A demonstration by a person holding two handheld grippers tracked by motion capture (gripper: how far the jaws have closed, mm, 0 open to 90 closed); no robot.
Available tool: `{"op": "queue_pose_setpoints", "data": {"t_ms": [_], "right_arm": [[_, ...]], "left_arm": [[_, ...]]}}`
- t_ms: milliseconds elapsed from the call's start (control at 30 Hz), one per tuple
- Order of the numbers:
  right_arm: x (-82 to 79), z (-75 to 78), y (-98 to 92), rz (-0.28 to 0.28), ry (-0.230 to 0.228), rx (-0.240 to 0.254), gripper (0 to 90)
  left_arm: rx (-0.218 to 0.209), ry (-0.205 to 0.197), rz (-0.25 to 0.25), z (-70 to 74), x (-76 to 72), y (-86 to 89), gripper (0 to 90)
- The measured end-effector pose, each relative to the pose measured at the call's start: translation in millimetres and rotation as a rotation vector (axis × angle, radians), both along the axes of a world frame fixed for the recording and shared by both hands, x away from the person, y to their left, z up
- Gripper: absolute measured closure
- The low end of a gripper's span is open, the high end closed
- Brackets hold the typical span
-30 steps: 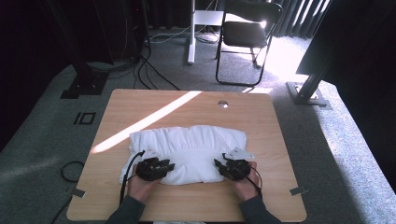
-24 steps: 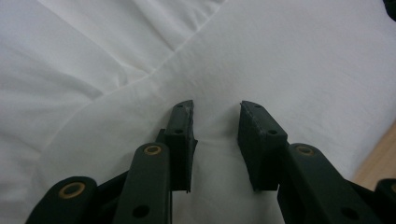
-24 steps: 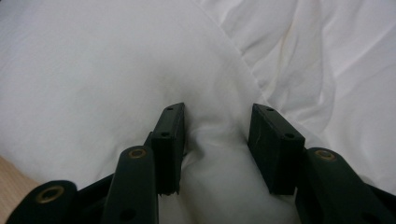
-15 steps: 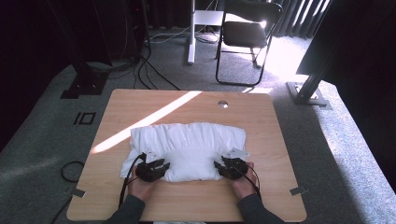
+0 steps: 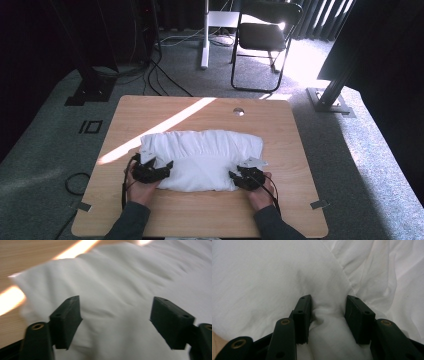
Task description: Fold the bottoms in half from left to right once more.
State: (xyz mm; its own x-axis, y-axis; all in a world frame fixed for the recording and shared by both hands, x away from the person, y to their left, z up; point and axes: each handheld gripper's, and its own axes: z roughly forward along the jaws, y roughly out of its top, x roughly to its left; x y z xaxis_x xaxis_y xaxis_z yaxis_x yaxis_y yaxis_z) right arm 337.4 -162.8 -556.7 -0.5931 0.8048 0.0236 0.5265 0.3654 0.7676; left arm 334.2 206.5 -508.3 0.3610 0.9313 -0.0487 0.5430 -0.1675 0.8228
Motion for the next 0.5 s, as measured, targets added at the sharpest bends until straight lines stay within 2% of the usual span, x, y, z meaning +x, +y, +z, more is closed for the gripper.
{"op": "queue_pose_setpoints", "data": {"t_ms": [33, 133, 300, 333, 367, 500], "right_arm": [[0.0, 0.0, 0.0, 0.000, 0.001, 0.001, 55.1], [0.3, -0.1, -0.3, 0.002, 0.001, 0.002, 55.1], [0.1, -0.4, -0.3, 0.001, -0.001, 0.004, 55.1], [0.0, -0.5, -0.4, 0.001, 0.000, 0.006, 55.1], [-0.2, -0.7, -0.5, 0.000, 0.000, 0.009, 55.1], [-0.4, -1.1, -0.9, 0.001, -0.003, 0.011, 55.1]], "left_arm": [[-0.008, 0.010, 0.024, -0.3, 4.7, 6.7, 22.0], [-0.060, 0.074, 0.079, -8.8, 18.6, 22.9, 17.4], [-0.100, 0.167, 0.136, -27.9, 37.4, 32.1, 10.5], [-0.095, 0.180, 0.145, -31.3, 40.0, 32.6, 10.2], [-0.070, 0.188, 0.168, -34.7, 42.1, 32.2, 8.9], [-0.023, 0.213, 0.191, -41.5, 45.8, 32.7, 4.1]]}}
